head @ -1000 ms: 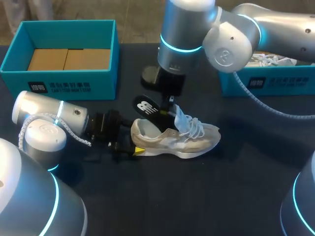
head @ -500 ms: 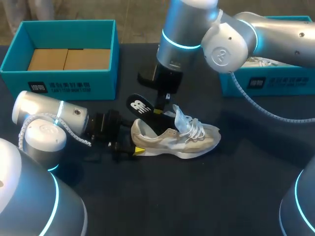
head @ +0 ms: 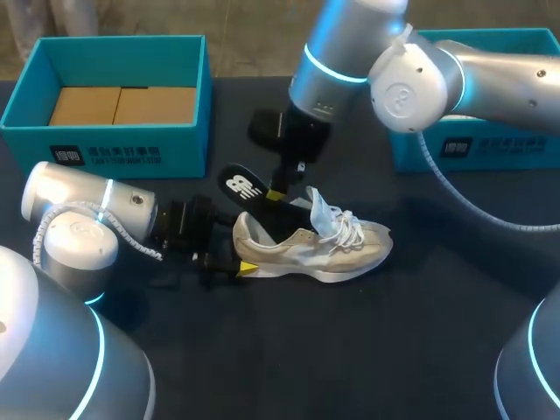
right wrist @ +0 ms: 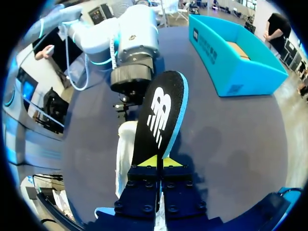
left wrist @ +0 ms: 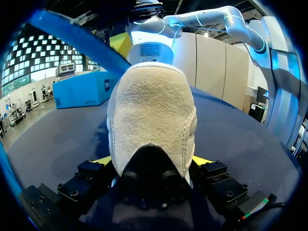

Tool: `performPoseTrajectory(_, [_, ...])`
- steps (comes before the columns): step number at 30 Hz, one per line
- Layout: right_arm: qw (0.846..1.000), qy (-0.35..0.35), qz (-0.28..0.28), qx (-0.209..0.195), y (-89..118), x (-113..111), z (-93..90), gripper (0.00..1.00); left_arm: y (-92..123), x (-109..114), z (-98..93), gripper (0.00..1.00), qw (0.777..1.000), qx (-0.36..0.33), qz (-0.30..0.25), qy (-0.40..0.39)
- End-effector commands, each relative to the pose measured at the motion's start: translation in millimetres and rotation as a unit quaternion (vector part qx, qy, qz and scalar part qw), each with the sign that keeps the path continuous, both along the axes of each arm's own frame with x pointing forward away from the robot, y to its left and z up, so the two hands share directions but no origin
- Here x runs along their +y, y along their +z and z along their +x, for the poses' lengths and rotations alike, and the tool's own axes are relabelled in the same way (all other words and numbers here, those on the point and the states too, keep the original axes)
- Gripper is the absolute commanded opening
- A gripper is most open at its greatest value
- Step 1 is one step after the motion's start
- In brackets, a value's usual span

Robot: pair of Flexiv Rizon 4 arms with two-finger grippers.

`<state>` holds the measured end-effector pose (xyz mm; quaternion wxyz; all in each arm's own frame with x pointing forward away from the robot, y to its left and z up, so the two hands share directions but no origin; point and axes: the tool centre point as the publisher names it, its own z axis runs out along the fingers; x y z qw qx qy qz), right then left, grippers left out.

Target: Take the shoe out of the shoebox, open the shoe tongue, remove and reinsert the insole, then place the shoe into the shoebox

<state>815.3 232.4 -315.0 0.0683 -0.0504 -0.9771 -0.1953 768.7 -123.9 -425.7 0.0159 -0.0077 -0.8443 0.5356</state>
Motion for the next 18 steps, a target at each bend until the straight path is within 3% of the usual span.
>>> performPoseTrajectory(1, [0.999, 0.003, 0.03, 0.011, -1.5, -3.9, -0.5, 0.22, -1.3, 0.8, 0.2, 0.0, 1.0, 0.0, 0.0, 0.0])
performPoseTrajectory(6, [0.998, 0.004, 0.047, 0.029, 1.1, 0.4, -0.9, 0.44, -1.3, 0.8, 0.2, 0.0, 1.0, 0.0, 0.0, 0.0])
performPoseTrajectory(18, [0.977, -0.11, 0.162, 0.089, -5.0, 5.5, -5.0, 0.45, -1.3, 0.8, 0.2, 0.0, 1.0, 0.0, 0.0, 0.0])
